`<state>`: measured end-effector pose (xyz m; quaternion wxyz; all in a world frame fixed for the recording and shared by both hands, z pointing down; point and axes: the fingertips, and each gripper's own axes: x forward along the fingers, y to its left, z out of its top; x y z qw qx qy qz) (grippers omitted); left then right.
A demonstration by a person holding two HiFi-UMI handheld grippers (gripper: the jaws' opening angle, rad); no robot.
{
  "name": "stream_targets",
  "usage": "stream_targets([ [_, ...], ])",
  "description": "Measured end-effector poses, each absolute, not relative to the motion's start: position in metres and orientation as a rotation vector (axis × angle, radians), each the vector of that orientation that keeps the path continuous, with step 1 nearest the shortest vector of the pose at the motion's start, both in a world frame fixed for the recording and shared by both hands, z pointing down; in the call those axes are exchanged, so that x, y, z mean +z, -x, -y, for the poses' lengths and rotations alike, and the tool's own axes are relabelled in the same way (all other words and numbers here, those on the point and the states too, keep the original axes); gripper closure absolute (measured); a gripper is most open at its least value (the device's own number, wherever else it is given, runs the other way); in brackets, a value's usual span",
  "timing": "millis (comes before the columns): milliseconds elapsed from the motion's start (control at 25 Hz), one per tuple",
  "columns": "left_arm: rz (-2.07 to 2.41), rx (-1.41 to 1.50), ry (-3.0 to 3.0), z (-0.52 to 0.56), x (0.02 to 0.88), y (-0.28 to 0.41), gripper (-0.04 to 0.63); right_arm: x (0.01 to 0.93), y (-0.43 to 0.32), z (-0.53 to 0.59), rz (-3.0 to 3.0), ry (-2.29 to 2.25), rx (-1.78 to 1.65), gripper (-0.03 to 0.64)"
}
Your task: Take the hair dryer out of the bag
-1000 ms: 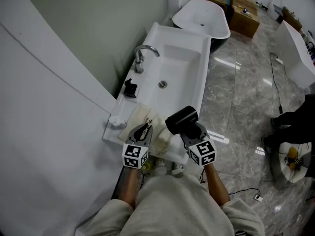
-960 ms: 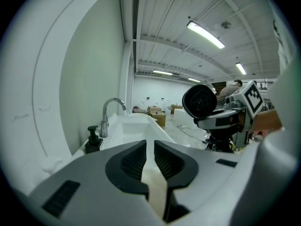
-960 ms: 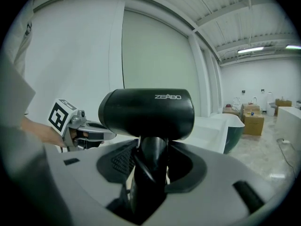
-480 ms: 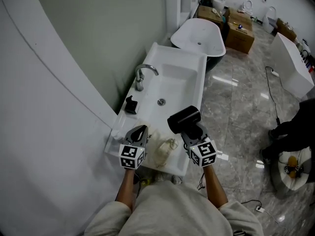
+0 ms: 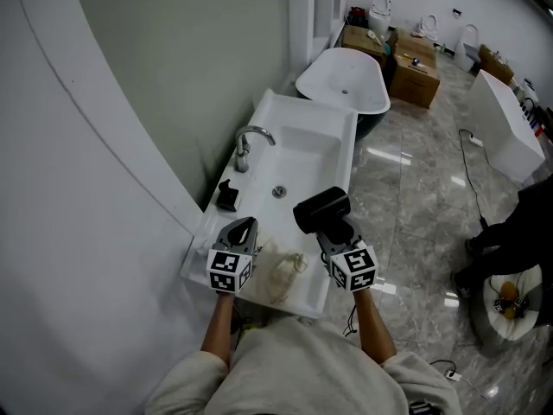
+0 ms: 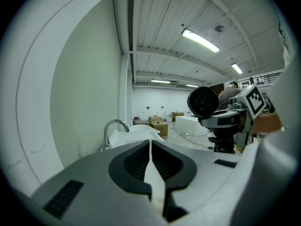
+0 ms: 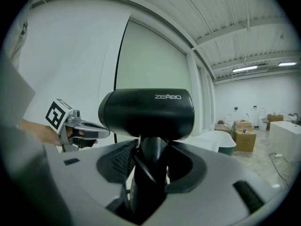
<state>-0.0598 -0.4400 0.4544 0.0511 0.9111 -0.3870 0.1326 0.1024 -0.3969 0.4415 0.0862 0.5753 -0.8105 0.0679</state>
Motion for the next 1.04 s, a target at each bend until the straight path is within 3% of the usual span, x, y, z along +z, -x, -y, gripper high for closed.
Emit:
stream_targets([
  [1040, 1.175, 0.413, -2.780, 0.457, 0.459, 0.047, 0.575, 0.450, -0.114, 0.416, 2.401, -1.731, 0.199, 0.442],
])
